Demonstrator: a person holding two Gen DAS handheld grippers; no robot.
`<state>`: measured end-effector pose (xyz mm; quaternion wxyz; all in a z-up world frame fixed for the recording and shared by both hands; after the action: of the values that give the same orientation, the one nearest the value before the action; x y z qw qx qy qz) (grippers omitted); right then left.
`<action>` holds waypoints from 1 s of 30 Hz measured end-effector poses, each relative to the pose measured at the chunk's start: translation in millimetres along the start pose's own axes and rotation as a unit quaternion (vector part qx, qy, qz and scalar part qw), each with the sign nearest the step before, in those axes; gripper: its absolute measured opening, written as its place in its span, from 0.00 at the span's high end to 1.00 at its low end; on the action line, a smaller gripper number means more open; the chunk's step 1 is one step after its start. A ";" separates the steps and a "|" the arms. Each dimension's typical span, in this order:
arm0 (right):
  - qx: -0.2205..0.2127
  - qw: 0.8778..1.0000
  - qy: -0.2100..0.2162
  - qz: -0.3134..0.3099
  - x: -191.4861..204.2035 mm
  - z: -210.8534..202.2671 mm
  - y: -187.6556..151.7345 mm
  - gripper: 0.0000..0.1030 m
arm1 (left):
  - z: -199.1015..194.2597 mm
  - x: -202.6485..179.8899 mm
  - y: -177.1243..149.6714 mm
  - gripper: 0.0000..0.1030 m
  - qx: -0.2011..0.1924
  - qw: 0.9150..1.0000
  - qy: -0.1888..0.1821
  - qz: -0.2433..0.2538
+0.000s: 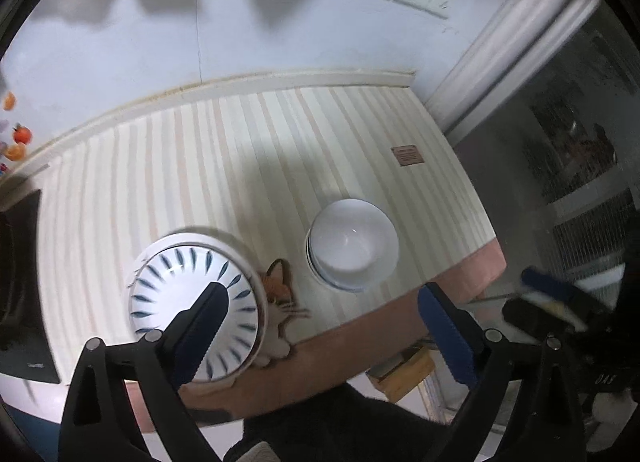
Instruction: Organize plates and bowls
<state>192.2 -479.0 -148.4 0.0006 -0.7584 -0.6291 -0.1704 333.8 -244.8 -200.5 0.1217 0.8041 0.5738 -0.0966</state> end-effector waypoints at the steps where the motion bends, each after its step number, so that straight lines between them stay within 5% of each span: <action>1: 0.009 1.000 0.020 0.007 -7.4 12.6 4.6 0.05 | 13.7 4.9 9.1 0.06 0.004 1.000 -0.010 -0.008; 5: 0.051 0.991 0.116 0.049 -40.2 73.4 23.0 0.05 | 57.3 14.6 33.9 0.06 0.008 1.000 -0.009 -0.014; 12: 0.107 0.980 0.151 0.070 -83.6 178.7 45.6 0.05 | 145.1 27.1 63.6 0.06 0.083 0.996 -0.015 -0.023; 21: 0.168 0.956 0.219 0.095 -101.7 266.2 60.7 0.11 | 211.1 32.4 78.6 0.10 0.169 0.981 -0.078 -0.053; 24: 0.187 0.951 0.227 0.094 -99.1 281.8 67.8 0.20 | 220.8 31.3 79.1 0.24 0.185 0.977 -0.096 -0.053; 26: 0.202 0.946 0.235 0.091 -96.4 292.5 70.7 0.28 | 223.7 29.5 77.8 0.43 0.190 0.974 -0.109 -0.053; 30: 0.221 0.941 0.244 0.079 -86.7 304.7 74.5 0.41 | 222.6 25.4 77.6 0.46 0.187 0.974 -0.113 -0.058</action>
<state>328.9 -511.6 -441.9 0.3347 -0.7220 -0.5692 -0.2064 411.9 -314.4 -413.3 0.0276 0.7620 0.5739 -0.2988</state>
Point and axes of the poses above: each gripper's, at about its wrist camera, not at the fingertips, and z roughly the way its jaws point, x to its left, y to its top, the point moved 3 cm from there along z, roughly the way its jaws point, and after that the axes turned 13 degrees about x, right-handed, at the moved point
